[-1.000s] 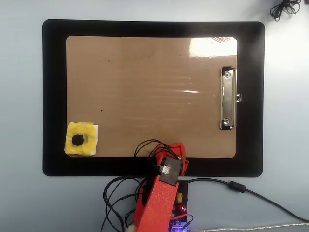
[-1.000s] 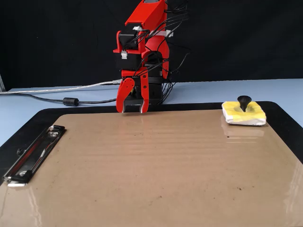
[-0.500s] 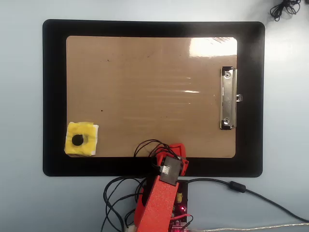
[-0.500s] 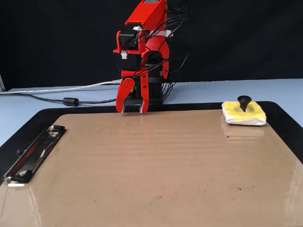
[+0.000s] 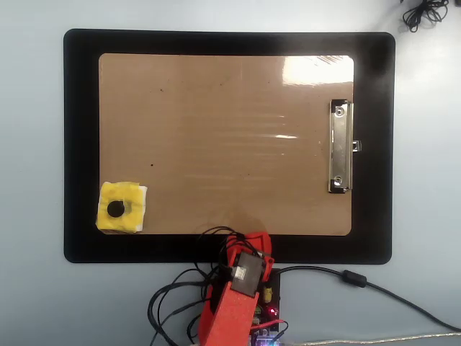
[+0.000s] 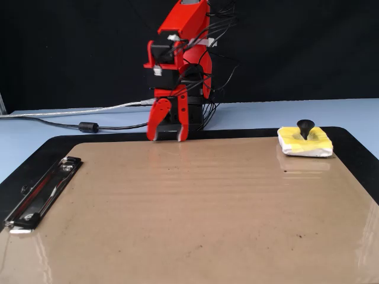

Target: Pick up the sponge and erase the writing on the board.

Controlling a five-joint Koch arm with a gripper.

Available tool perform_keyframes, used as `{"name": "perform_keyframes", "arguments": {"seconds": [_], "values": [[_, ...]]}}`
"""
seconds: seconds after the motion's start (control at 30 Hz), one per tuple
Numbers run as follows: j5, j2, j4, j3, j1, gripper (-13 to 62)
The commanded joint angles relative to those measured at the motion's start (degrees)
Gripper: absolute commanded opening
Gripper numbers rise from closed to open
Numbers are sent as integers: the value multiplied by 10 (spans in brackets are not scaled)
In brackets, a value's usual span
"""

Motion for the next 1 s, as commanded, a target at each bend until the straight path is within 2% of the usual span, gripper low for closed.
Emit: {"name": "perform_keyframes", "arguments": {"seconds": [0.0,0.13,0.27,0.97], "values": [[-6,150,22,38,4,344],[-17,157,73,67,9,344],[-21,156,225,67,10,345],[-25,155,207,68,4,345]]}}
